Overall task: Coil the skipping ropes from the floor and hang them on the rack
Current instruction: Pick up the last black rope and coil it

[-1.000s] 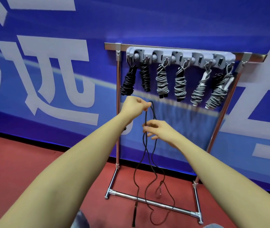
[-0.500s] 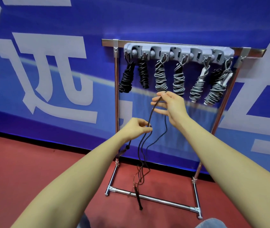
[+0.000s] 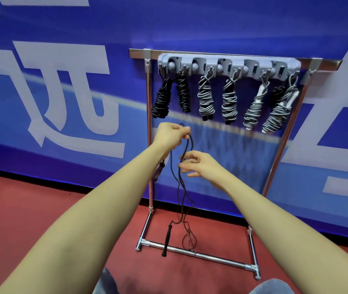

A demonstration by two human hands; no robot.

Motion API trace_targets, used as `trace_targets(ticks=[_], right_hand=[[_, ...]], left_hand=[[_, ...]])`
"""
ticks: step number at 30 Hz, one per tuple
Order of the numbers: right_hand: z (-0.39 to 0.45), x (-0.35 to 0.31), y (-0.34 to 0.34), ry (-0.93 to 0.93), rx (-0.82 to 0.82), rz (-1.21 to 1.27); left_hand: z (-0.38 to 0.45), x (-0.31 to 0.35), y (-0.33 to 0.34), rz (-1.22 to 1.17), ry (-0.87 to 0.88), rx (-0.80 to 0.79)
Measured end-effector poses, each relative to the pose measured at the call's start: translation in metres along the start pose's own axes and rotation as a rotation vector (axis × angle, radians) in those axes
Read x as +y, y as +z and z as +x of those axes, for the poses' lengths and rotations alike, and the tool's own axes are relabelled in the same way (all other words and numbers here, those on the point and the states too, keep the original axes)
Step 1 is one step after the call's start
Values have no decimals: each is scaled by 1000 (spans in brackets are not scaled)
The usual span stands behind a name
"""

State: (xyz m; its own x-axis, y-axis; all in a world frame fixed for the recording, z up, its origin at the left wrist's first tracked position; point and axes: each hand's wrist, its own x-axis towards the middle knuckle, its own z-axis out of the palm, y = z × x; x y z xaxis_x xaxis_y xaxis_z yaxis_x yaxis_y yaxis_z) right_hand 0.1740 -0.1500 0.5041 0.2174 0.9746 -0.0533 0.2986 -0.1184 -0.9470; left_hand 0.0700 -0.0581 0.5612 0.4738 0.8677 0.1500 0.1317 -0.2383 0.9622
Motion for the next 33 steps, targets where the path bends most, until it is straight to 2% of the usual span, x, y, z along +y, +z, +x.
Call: trace_targets(ticks=[4, 8, 12, 15, 22, 26, 29, 31, 33], right_hand=[[1, -11, 4, 0, 49, 124], [2, -22, -4, -15, 161, 214], [8, -34, -17, -92, 318, 401], [12, -41, -27, -150, 388, 507], [13, -44, -46, -206, 546, 643], [9, -36, -53, -159, 580, 687], [4, -27, -52, 10, 546, 490], [-1, -21, -49, 89, 464, 341], [-5, -14, -44, 109, 294, 209]], left_hand=[[1, 7, -6, -50, -2, 4], [-4, 0, -10, 1, -88, -7], [-25, -28, -8, 133, -124, -205], [-38, -44, 0, 119, -112, -361], [-38, -33, 9, -18, -20, -430], [-33, -28, 17, 47, -5, -328], [-23, -21, 22, 39, 3, -152], [-16, -13, 22, 24, 3, -62], [-12, -3, 21, -6, 11, -18]])
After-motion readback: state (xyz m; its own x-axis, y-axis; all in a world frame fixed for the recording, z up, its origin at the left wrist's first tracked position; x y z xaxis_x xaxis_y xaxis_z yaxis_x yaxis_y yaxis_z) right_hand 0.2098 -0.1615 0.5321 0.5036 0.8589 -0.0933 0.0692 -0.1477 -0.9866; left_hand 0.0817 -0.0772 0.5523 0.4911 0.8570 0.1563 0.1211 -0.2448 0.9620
